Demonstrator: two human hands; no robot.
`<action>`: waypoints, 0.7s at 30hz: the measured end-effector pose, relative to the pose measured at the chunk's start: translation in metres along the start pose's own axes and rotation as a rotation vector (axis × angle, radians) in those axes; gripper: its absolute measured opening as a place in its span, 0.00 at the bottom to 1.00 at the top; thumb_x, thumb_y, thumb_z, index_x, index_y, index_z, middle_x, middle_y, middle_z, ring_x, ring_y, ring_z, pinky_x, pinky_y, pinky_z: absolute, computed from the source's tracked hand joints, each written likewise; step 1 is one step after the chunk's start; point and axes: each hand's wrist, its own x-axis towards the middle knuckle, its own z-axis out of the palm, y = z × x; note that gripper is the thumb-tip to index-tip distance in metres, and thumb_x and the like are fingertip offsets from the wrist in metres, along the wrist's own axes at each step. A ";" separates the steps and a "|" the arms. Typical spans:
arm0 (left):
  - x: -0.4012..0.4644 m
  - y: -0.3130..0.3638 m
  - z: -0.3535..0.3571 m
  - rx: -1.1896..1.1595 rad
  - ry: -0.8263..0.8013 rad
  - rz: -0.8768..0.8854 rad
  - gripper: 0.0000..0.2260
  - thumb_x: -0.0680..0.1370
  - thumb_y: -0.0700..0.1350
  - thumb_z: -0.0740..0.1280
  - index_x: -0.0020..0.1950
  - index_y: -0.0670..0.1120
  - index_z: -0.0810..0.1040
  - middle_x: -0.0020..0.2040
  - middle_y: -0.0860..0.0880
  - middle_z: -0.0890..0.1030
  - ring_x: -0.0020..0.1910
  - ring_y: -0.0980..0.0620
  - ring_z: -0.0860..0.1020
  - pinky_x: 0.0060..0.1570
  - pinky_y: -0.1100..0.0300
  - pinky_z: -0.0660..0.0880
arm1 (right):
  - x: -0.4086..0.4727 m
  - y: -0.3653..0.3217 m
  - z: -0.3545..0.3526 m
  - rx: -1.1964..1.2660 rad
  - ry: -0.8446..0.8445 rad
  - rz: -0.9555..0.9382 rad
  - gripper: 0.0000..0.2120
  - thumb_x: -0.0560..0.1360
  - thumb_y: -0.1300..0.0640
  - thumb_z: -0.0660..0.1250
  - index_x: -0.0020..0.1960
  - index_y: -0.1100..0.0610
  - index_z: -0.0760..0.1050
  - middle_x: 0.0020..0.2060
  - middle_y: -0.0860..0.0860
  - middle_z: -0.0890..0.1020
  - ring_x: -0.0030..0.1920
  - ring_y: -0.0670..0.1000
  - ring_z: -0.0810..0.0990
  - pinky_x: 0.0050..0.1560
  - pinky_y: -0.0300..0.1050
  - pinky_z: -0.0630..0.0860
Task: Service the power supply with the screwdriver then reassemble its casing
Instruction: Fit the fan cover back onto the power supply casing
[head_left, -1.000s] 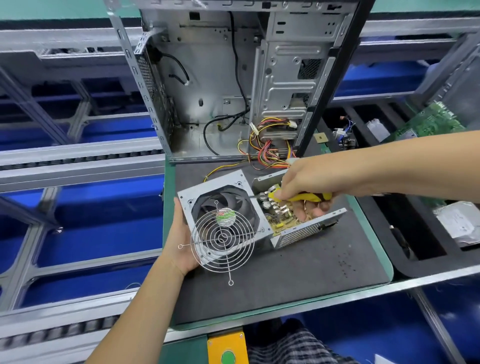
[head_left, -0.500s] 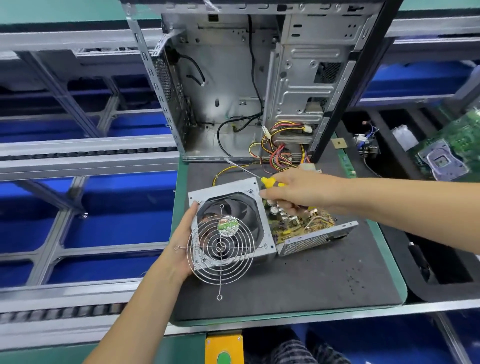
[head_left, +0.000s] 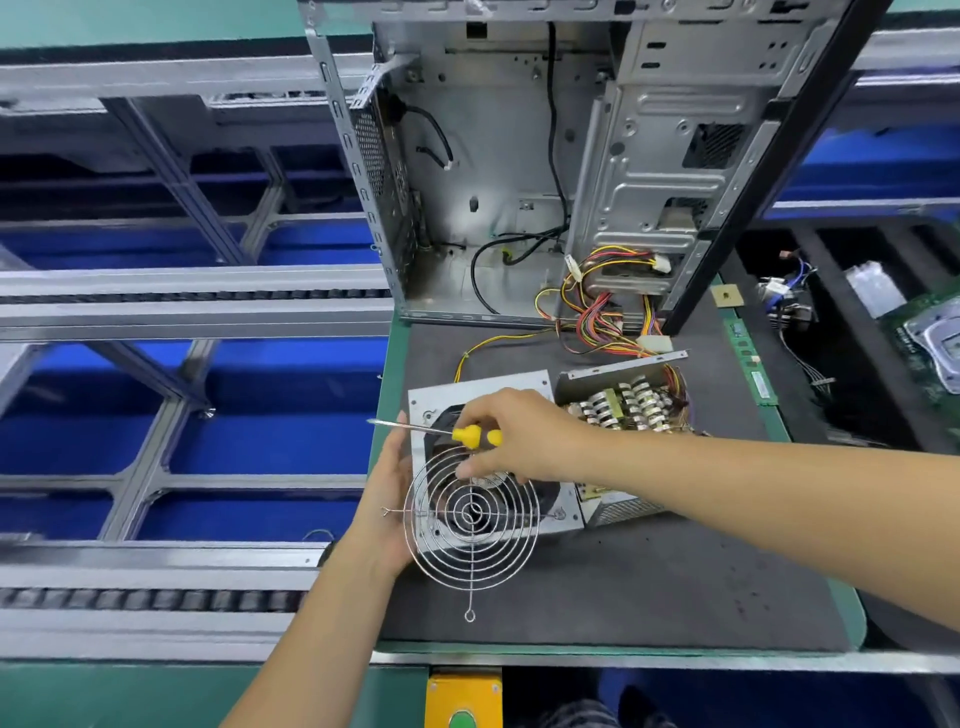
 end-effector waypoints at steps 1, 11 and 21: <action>-0.001 0.000 0.001 -0.009 -0.003 -0.003 0.28 0.73 0.64 0.66 0.57 0.41 0.84 0.52 0.38 0.84 0.46 0.41 0.84 0.41 0.51 0.81 | 0.001 0.001 0.001 0.016 0.008 -0.003 0.16 0.68 0.48 0.75 0.53 0.52 0.78 0.37 0.44 0.73 0.31 0.44 0.73 0.31 0.39 0.70; 0.000 0.003 0.004 0.049 -0.010 0.103 0.27 0.78 0.63 0.60 0.64 0.44 0.79 0.63 0.39 0.80 0.60 0.41 0.80 0.54 0.47 0.78 | 0.001 0.017 -0.016 0.146 0.153 0.068 0.11 0.70 0.52 0.75 0.38 0.59 0.77 0.28 0.47 0.76 0.19 0.44 0.74 0.24 0.31 0.67; -0.001 0.001 0.017 0.094 0.058 0.184 0.24 0.77 0.51 0.67 0.68 0.38 0.73 0.64 0.35 0.77 0.61 0.37 0.78 0.61 0.42 0.75 | -0.007 0.033 -0.023 -0.228 0.318 0.058 0.16 0.68 0.41 0.72 0.41 0.53 0.75 0.42 0.49 0.70 0.43 0.49 0.72 0.43 0.45 0.71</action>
